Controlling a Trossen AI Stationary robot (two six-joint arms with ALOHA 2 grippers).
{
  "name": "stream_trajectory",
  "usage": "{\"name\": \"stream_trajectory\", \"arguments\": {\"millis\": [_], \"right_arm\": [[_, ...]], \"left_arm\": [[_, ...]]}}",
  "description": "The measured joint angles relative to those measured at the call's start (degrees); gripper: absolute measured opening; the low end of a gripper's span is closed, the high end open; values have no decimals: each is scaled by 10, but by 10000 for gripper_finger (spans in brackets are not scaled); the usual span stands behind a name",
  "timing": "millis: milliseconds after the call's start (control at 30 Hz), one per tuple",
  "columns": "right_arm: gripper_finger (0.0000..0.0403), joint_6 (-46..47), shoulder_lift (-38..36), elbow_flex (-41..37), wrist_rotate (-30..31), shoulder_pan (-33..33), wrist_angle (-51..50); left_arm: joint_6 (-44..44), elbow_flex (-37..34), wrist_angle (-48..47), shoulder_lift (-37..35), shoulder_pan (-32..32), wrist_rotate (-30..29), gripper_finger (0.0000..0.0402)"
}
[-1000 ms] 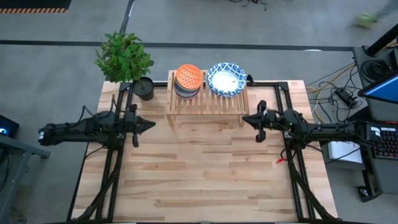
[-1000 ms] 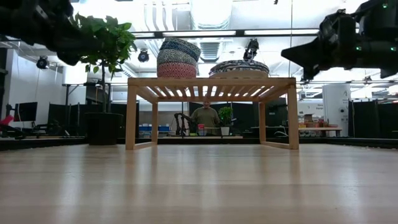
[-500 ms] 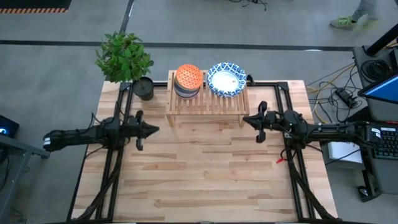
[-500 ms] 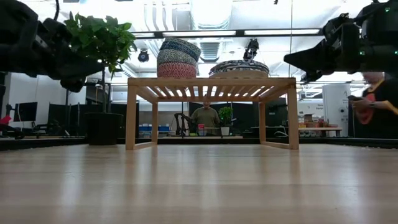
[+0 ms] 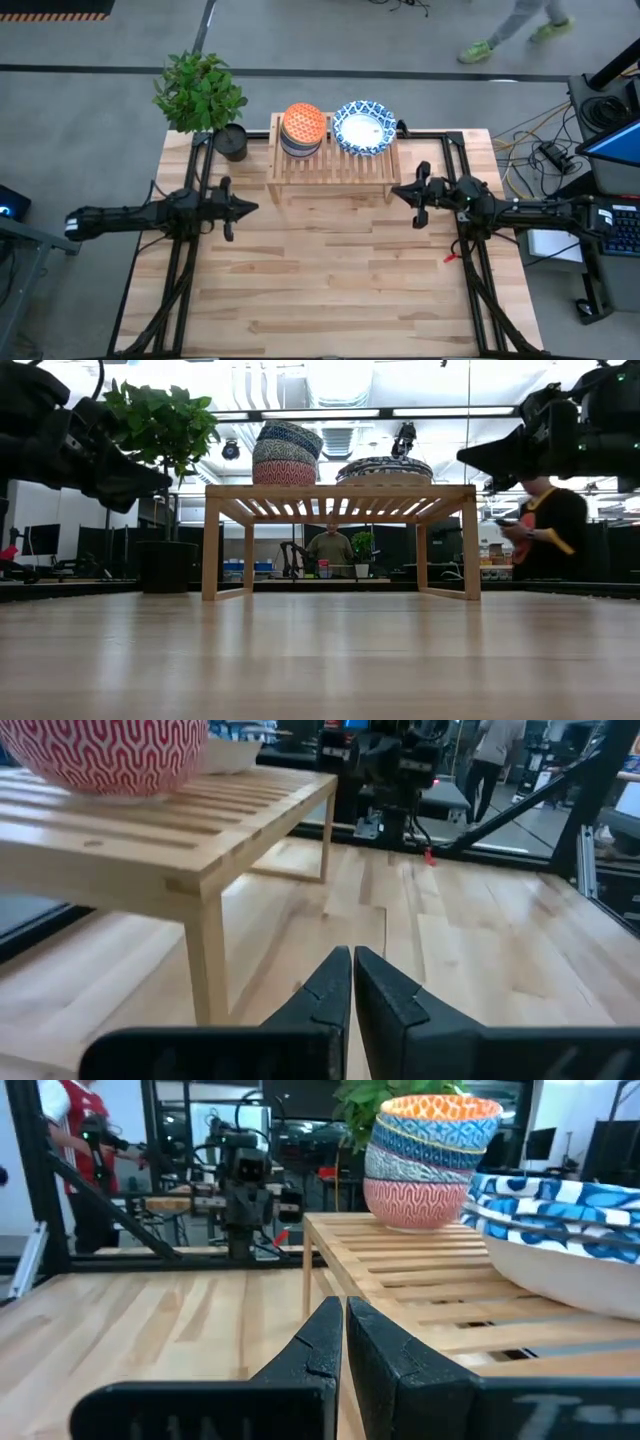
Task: Place and stack bowls onto a shelf
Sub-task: Return to Home Position
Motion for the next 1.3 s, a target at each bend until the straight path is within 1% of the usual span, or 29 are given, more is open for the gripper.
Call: {"name": "stream_trajectory", "arguments": {"millis": [67, 233, 333, 500, 567, 767, 867, 1000, 1133, 1300], "right_arm": [[9, 10, -13, 0, -3, -1, -1], [9, -3, -47, 0, -62, -2, -23], [9, -24, -62, 0, -65, -2, -53], [9, -39, -89, 0, -64, -3, -77], [9, -55, -98, 0, -43, -2, -87], [9, -43, -101, 0, 102, -3, -134], [9, -42, -100, 0, 157, -3, -164], [9, 6, -100, 0, 176, -2, -193], [9, 55, -100, 0, 176, -3, -198], [9, 48, -100, 0, 176, -3, -197]], "left_arm": [[-3, 0, 0, 7, 0, 0, 0], [-4, 0, 0, 22, 0, -2, 0], [-20, 0, 0, 31, 0, -3, 0], [-89, 0, 0, 48, 0, -4, 0], [-92, 3, -4, 56, 0, -6, 0], [-92, 7, -5, 70, 0, -7, 0], [-92, 7, -4, 73, 0, -7, 0], [-92, 7, -2, 77, 0, -7, 0], [-92, 8, -1, 81, 0, -7, 0], [-92, 8, -1, 83, 0, -6, 0]]}}
